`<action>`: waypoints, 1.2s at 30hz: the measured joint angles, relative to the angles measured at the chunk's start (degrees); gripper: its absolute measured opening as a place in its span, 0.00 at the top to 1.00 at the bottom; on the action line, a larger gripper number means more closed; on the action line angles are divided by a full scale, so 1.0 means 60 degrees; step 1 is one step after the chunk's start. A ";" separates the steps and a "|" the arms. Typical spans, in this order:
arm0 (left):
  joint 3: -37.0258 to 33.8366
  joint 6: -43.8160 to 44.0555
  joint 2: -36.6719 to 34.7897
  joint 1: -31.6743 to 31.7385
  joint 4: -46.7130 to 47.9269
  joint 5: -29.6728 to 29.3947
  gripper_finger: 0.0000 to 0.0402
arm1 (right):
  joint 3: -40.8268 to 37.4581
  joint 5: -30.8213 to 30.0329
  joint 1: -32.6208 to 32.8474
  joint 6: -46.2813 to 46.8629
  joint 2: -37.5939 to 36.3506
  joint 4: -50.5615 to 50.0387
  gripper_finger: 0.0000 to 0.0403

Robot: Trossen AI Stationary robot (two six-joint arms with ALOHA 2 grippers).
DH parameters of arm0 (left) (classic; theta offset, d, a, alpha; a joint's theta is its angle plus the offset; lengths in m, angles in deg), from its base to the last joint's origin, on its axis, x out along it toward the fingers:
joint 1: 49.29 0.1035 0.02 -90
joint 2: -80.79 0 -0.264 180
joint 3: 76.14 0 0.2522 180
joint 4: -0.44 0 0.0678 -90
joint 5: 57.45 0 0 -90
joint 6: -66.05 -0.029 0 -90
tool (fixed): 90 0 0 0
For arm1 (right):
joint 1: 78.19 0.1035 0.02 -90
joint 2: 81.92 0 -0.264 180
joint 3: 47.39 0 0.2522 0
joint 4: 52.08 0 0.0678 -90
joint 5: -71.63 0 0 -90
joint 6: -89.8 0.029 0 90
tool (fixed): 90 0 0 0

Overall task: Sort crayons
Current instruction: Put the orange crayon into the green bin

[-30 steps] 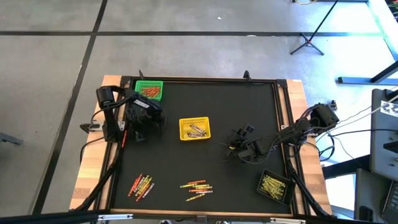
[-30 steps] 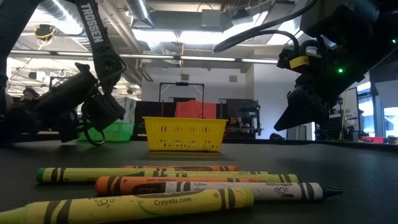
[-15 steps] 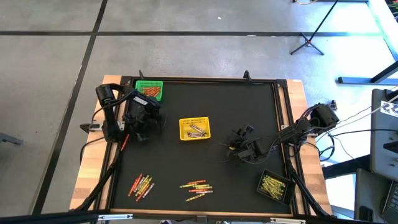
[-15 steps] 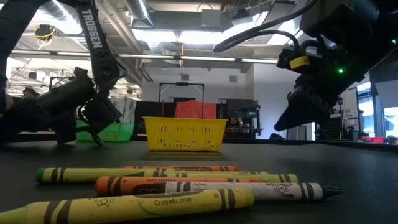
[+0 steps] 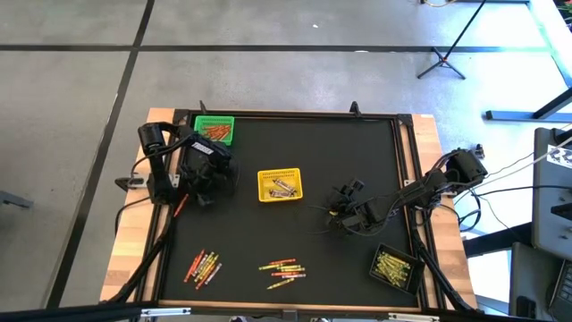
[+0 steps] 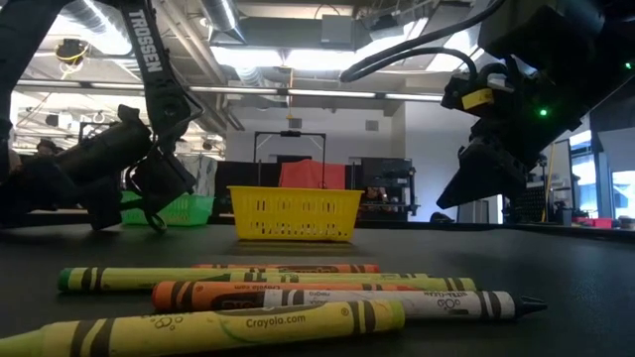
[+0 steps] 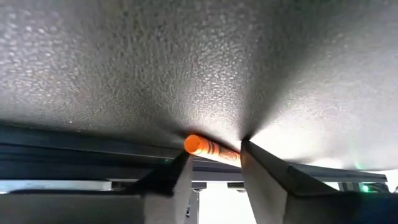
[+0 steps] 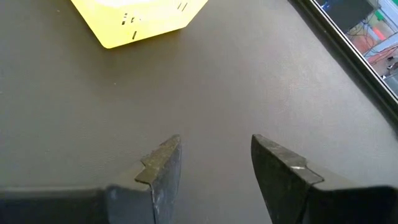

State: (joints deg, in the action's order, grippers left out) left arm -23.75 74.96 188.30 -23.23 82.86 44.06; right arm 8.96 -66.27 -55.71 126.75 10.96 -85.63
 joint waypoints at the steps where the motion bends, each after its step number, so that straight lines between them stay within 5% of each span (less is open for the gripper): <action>1: 0.0000 0.0003 0.0000 0.0000 -0.0004 0.0003 0.73 | 0.0000 0.0000 -0.0003 0.0003 0.0000 -0.0004 0.52; 17: 0.0210 0.0135 -0.0315 -0.0050 0.0244 0.0040 0.95 | 0.0010 0.0347 0.0000 -0.0033 0.0000 -0.0019 0.52; 29: 0.1212 0.1610 -0.4212 -0.1452 0.1002 -0.0747 0.96 | 0.0281 0.0579 0.0007 -0.0381 -0.0310 -0.0127 0.52; 36: 0.1851 0.2773 -0.6546 -0.2710 0.0692 -0.2368 0.96 | 0.0708 0.0894 0.0004 -0.0739 -0.0324 -0.0058 0.52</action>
State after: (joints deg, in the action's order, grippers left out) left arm -12.64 91.59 149.02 -39.49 87.01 29.85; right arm 13.21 -60.90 -55.68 122.32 9.02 -85.98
